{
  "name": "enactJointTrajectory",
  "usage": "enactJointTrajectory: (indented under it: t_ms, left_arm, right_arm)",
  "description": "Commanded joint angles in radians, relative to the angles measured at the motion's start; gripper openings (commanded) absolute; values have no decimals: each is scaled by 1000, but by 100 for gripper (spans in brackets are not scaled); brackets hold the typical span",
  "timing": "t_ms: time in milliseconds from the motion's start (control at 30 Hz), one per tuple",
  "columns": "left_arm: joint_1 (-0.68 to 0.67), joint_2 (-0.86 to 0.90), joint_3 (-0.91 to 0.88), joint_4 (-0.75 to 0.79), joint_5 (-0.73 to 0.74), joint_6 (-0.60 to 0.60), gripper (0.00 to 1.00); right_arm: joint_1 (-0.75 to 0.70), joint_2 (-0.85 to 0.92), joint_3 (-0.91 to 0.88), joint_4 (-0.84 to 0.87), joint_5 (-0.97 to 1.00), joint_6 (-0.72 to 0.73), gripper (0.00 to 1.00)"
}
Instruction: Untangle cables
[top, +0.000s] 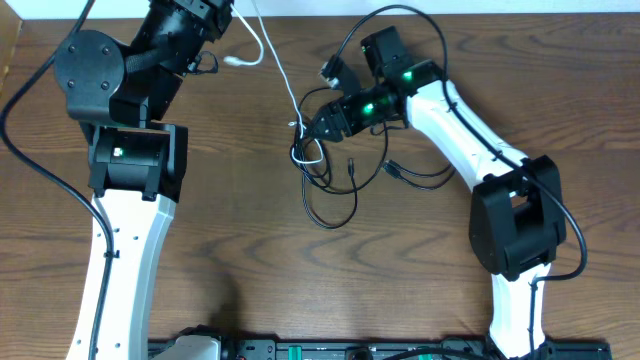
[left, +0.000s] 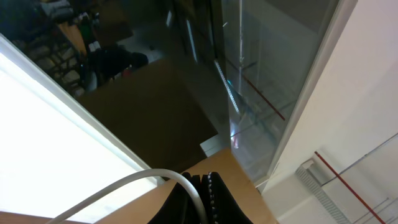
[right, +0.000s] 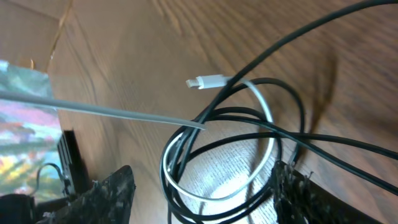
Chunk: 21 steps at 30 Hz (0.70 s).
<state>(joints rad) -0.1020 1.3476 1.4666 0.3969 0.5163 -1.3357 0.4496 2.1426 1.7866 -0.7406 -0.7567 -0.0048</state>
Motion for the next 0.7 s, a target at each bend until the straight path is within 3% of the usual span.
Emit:
enactJointTrajectory:
  t_ms: [0,100,267,467,667]
  left_arm:
    - [-1,-7,37,13,-8,-11,7]
    - [-1,-7,38,-10,20,42,8]
    - [-2,-6,38,-179,37,146,7]
    - [-1,-2,38,-257,125,313,7]
    - [-2,-2,38,-317,131,360,7]
  right_arm:
    - [23,5,4,-20,68,26,62]
    - [23,5,3,-60,121,88,57]
    - [23,5,-2,-94,179,190,56]
    - [23,6,-16,-88,187,298,54]
    - [38,53,-16,-86,174,338,48]
